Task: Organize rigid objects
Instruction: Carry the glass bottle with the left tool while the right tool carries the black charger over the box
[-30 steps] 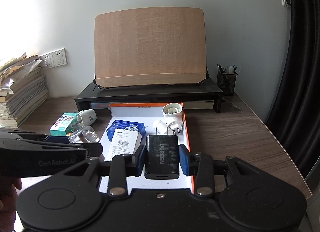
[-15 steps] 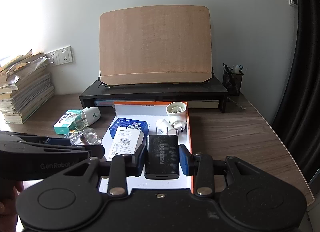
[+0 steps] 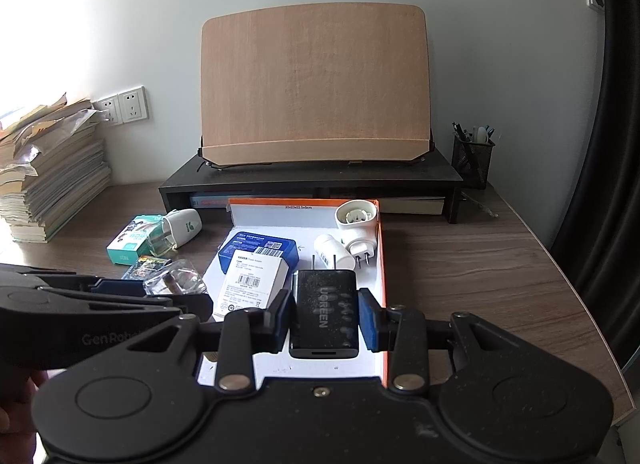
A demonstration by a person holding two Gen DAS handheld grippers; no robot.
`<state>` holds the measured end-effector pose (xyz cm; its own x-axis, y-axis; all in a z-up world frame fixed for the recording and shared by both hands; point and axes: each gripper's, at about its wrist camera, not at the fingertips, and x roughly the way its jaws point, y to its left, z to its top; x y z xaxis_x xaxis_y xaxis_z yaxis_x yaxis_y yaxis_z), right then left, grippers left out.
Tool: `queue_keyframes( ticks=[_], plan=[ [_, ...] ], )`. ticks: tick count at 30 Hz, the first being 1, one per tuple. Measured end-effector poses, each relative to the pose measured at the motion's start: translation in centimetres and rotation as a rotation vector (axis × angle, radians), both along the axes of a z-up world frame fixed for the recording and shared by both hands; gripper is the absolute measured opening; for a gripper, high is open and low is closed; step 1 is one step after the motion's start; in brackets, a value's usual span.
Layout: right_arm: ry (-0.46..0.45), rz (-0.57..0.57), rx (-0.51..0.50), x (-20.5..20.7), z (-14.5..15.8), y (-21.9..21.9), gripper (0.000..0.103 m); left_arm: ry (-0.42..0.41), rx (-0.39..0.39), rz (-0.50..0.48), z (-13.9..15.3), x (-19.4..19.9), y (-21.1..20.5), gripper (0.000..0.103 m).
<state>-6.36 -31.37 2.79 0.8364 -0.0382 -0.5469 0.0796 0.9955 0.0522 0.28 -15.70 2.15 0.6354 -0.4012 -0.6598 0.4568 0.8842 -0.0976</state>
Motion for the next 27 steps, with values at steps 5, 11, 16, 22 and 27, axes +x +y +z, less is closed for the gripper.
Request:
queue_keyframes(
  ticks=[5, 11, 16, 22, 27],
  plan=[
    [0.002, 0.000, 0.005, 0.6, -0.2, -0.2, 0.044, 0.005, 0.005, 0.005, -0.2, 0.4, 0.0, 0.050],
    [0.009, 0.007, 0.005, 1.5, -0.4, -0.1, 0.044, 0.011, 0.011, 0.007, -0.5, 1.0, -0.1, 0.050],
    [0.015, 0.008, 0.002, 2.1, -0.5, 0.1, 0.044, 0.019, 0.015, 0.007, -0.6, 1.4, -0.1, 0.051],
    [0.027, 0.003, -0.001, 2.7, -0.7, 0.1, 0.044, 0.036, 0.015, 0.012, -1.0, 1.9, -0.3, 0.050],
    [0.033, 0.001, -0.003, 3.2, -0.8, 0.0, 0.044, 0.045, 0.015, 0.010, -1.1, 2.4, -0.3, 0.051]
  ],
)
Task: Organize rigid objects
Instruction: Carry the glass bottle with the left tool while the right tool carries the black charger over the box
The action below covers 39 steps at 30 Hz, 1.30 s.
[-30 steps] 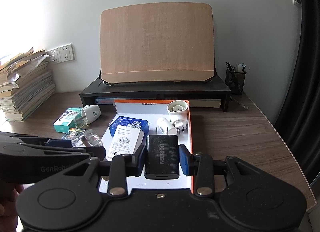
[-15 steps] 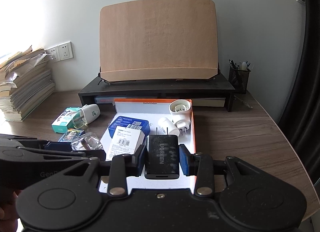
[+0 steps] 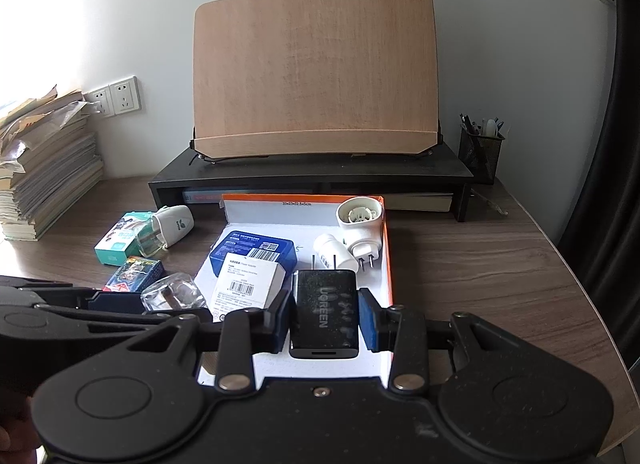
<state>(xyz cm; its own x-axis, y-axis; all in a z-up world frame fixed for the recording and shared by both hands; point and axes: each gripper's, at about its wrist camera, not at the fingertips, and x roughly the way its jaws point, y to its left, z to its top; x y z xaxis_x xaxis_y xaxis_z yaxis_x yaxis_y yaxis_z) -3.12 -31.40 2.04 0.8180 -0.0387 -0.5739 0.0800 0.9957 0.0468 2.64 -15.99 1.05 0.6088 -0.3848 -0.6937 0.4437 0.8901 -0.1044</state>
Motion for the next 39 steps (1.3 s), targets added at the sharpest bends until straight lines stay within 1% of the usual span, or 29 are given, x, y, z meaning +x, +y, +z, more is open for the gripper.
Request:
queue_keyframes(
  ticks=[25, 39],
  plan=[
    [0.045, 0.015, 0.009, 2.4, -1.3, -0.1, 0.044, 0.040, 0.009, 0.016, -1.0, 1.3, 0.2, 0.051],
    [0.070, 0.017, 0.006, 3.2, -1.9, -0.1, 0.044, 0.057, 0.008, 0.008, -1.4, 1.8, 0.1, 0.051]
  ],
)
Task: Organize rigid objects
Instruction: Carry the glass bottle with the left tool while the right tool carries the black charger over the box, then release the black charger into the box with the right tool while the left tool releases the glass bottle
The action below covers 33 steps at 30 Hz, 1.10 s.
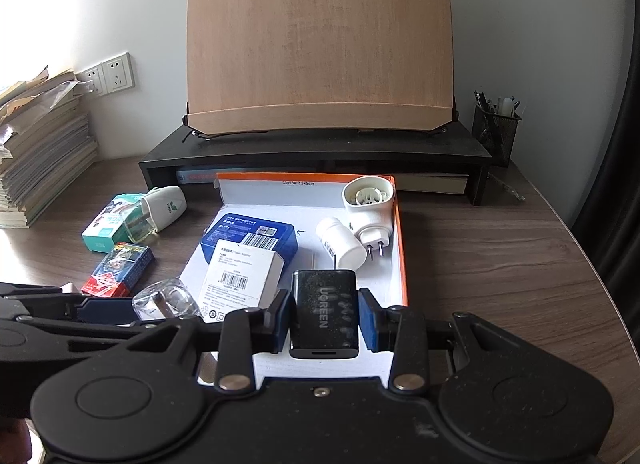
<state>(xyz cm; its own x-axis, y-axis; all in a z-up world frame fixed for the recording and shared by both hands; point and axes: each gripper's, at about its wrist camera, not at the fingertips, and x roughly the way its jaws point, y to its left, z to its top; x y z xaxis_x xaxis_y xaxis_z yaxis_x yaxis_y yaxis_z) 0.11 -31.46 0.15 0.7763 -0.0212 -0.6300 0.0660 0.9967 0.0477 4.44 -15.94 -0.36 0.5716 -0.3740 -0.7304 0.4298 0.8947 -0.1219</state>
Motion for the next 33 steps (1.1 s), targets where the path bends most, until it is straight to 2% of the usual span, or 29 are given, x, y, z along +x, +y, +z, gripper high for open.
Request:
queue_keyframes(
  ticks=[22, 28, 31, 33],
  plan=[
    [0.015, 0.000, -0.005, 1.1, -0.2, 0.8, 0.041, 0.007, 0.008, -0.003, -0.1, 0.2, 0.9, 0.051],
    [-0.001, -0.017, -0.006, 0.7, 0.4, 0.5, 0.042, 0.028, -0.010, -0.047, -0.3, -0.1, 0.5, 0.051],
    [-0.002, -0.037, -0.006, 0.5, 0.5, 0.2, 0.053, 0.026, -0.023, -0.075, -0.2, -0.5, 0.3, 0.052],
    [-0.002, -0.049, -0.003, 0.5, 0.6, 0.1, 0.068, 0.006, -0.021, -0.069, 0.0, -0.8, 0.3, 0.065]
  ],
)
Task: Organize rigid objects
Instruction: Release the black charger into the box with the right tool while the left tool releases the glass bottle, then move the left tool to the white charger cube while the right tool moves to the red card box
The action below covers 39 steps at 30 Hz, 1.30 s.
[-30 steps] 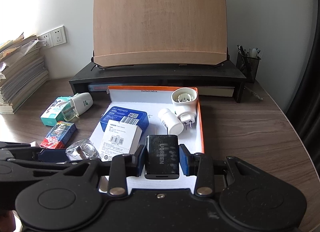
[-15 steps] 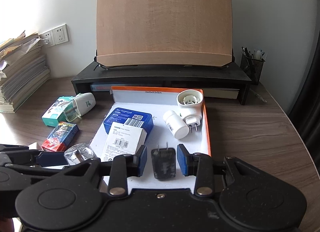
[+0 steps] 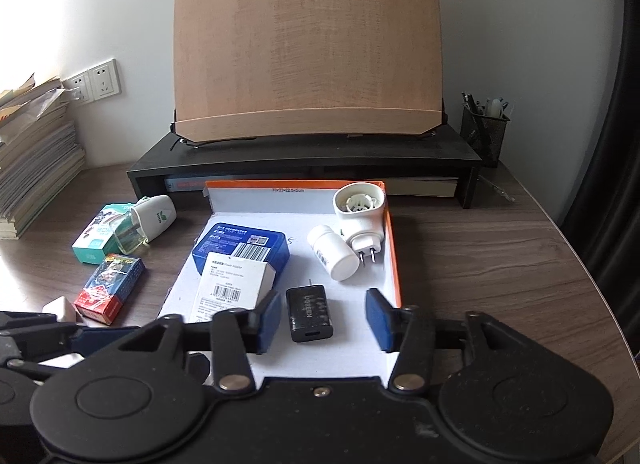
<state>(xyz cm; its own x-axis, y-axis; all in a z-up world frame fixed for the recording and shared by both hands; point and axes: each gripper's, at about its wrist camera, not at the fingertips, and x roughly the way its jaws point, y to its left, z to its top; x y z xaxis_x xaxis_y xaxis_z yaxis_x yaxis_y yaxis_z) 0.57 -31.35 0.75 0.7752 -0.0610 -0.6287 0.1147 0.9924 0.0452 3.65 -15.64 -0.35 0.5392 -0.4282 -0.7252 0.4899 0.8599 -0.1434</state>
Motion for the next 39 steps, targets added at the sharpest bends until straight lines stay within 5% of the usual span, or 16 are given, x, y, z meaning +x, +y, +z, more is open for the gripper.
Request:
queue_keyframes(
  ticks=[10, 29, 39],
  plan=[
    [-0.043, 0.007, -0.004, -0.3, 1.0, 1.5, 0.080, -0.042, 0.007, 0.106, 1.1, 0.4, 2.9, 0.076],
    [-0.043, 0.168, -0.010, 2.2, 1.3, 9.1, 0.081, -0.043, 0.019, 0.327, 1.7, 2.3, 12.1, 0.079],
    [-0.025, 0.198, -0.012, 2.7, 0.8, 11.3, 0.081, 0.023, 0.055, 0.442, -1.0, 3.7, 16.6, 0.081]
  ],
)
